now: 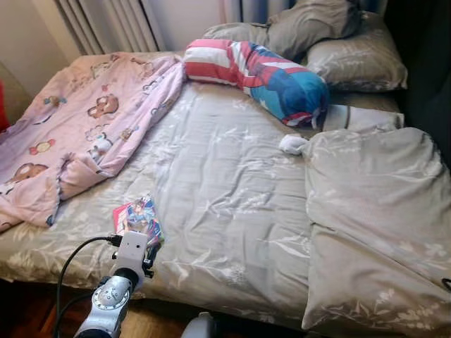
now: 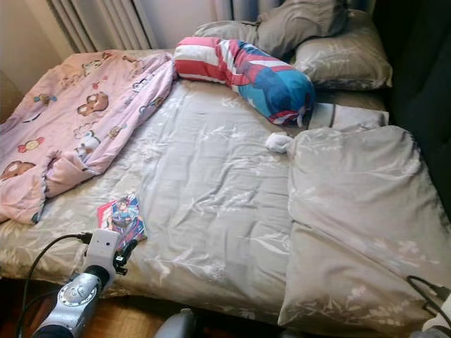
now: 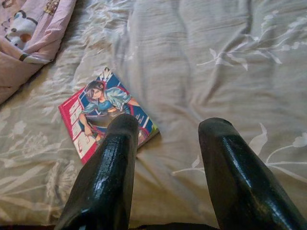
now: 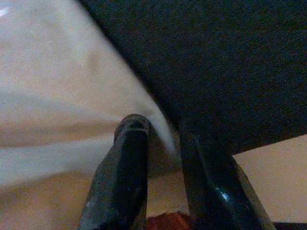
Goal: Clean up the room
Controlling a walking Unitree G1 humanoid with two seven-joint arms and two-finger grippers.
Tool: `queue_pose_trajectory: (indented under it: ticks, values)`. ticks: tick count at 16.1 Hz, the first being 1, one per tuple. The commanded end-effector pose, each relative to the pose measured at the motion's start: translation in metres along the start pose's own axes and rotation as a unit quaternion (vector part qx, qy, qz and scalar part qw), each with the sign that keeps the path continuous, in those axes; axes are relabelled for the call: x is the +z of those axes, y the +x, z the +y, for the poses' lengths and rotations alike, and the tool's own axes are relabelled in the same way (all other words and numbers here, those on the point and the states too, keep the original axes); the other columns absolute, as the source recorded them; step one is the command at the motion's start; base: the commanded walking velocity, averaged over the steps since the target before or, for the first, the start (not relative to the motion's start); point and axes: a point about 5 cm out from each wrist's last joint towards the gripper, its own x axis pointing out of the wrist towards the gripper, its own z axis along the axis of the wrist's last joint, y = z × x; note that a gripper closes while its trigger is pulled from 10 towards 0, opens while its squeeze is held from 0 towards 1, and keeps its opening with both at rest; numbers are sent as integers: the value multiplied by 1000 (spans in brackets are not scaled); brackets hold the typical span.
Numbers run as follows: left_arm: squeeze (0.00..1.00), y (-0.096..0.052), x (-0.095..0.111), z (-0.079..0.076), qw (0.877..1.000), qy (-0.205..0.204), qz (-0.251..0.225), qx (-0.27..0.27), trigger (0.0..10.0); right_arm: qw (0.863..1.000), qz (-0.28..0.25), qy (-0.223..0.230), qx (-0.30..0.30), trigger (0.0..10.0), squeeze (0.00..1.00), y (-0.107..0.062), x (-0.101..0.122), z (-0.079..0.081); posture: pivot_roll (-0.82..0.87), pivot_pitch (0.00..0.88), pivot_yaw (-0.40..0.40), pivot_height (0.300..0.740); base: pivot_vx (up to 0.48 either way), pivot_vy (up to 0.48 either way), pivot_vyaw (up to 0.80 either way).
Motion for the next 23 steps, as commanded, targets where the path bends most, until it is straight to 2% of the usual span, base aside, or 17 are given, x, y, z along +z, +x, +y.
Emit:
queue_pose_trajectory:
  ticks: [1,2,4,6,8,9,10,12,14,15,16,17,18,19,21,23]
  values:
    - [0,-2,-4,2,1000,1,9,2,10000,999,-36,11,-8,10000,1000,2,11,-2,14,94,122,668,0,0,0]
    - [0,-2,-4,1,1000,0,9,1,10000,997,-77,20,11,10000,1000,0,22,5,14,92,119,668,0,0,0]
    - [0,-2,-5,1,1000,-2,11,1,10000,991,-119,41,52,10000,1000,-7,32,19,14,89,116,668,0,0,0]
    - [0,-3,-7,1,1000,-7,15,6,10000,974,-182,43,127,10000,1000,-27,40,47,12,86,109,668,0,0,0]
    - [0,-3,-8,2,1000,-10,17,12,10000,961,-198,60,182,10000,1000,-45,35,66,9,80,101,668,0,0,0]
    - [0,-3,-9,3,999,-19,19,18,10000,955,-167,73,236,10000,651,-56,24,80,4,78,97,668,0,0,0]
    - [0,-3,-9,2,999,-22,20,20,10000,948,-138,63,281,10000,0,-62,15,91,-1,76,93,668,0,0,0]
    - [0,-2,-9,1,999,-32,24,26,10000,928,-86,24,362,10000,0,-77,-5,110,3,66,75,668,0,0,0]
    - [0,-3,-15,-1,998,-41,42,34,10000,925,-45,-9,378,10000,0,-83,-19,116,1,55,55,668,0,0,0]
    - [0,-5,-22,-1,996,-45,61,42,10000,918,-28,-37,393,10000,0,-87,-25,120,1,46,45,678,0,0,0]
    - [0,-9,-31,-2,993,-54,91,52,10000,913,1,-40,405,10000,0,-91,-31,124,4,33,36,693,0,0,0]
    - [0,-11,-37,-3,991,-64,107,56,10000,914,22,-41,403,10000,0,-91,-35,124,9,24,29,703,0,0,0]
    - [0,-13,-41,-4,989,-70,120,56,10000,910,29,-46,411,10000,0,-92,-37,125,15,17,24,713,0,0,0]
    - [0,-15,-46,-6,987,-75,133,57,10000,902,24,-70,426,10000,0,-94,-38,126,15,12,19,723,0,0,0]
    - [0,-23,-59,-14,981,-71,172,48,10000,904,61,-54,420,10000,0,-95,-46,124,-5,0,26,740,0,0,0]
    - [0,-31,-71,-19,974,-83,207,48,10000,896,85,-63,432,10000,0,-104,-57,126,-14,0,35,740,0,0,0]
